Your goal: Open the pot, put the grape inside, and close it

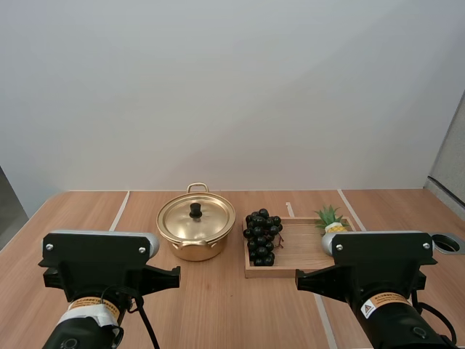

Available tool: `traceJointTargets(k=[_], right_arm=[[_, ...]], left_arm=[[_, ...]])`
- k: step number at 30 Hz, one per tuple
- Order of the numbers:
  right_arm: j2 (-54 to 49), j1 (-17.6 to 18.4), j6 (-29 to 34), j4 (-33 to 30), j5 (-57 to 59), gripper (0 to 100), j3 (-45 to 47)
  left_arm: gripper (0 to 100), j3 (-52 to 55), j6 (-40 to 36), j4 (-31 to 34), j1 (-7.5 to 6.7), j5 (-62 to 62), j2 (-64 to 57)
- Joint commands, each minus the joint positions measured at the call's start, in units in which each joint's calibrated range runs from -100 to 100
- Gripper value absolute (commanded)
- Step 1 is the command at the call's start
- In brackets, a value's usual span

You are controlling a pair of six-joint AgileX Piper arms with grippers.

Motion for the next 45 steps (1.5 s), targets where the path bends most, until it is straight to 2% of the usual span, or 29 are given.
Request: traceJointTargets(k=[1,21,27,38,42,44,45], right_arm=[[-0.4,0.0,-0.3,-2.9,-9.6,0,0.0],[-0.4,0.0,-0.3,-2.9,-9.6,0,0.0],[-0.4,0.0,-0.3,0.0,-9.5,0,0.0],[-0.4,0.0,-0.3,-1.6,-7.5,0,0.0],[-0.4,0.0,-0.3,-2.8,-15.2,0,0.0],[-0.4,0.0,-0.3,-8.4,-26.0,0,0.0],[-0.4,0.0,-0.3,-13.3,-32.7,0,0.0]], left_arm=[[1,0.1,0.0,1.8,-0.12,-18.2,-0.3],[1,0.1,0.0,1.8,-0.12,-18.2,-0.3],[1,0.1,0.0,1.8,-0.12,-18.2,-0.3],[1,0.1,0.0,1.9,-0.13,-16.5,-0.3],[1,0.1,0.1,1.9,-0.13,-21.5,-0.3],[1,0.1,0.1,2.5,-0.13,-29.5,-0.3],[1,0.1,0.1,3.1,-0.13,-36.6,-0.3]])
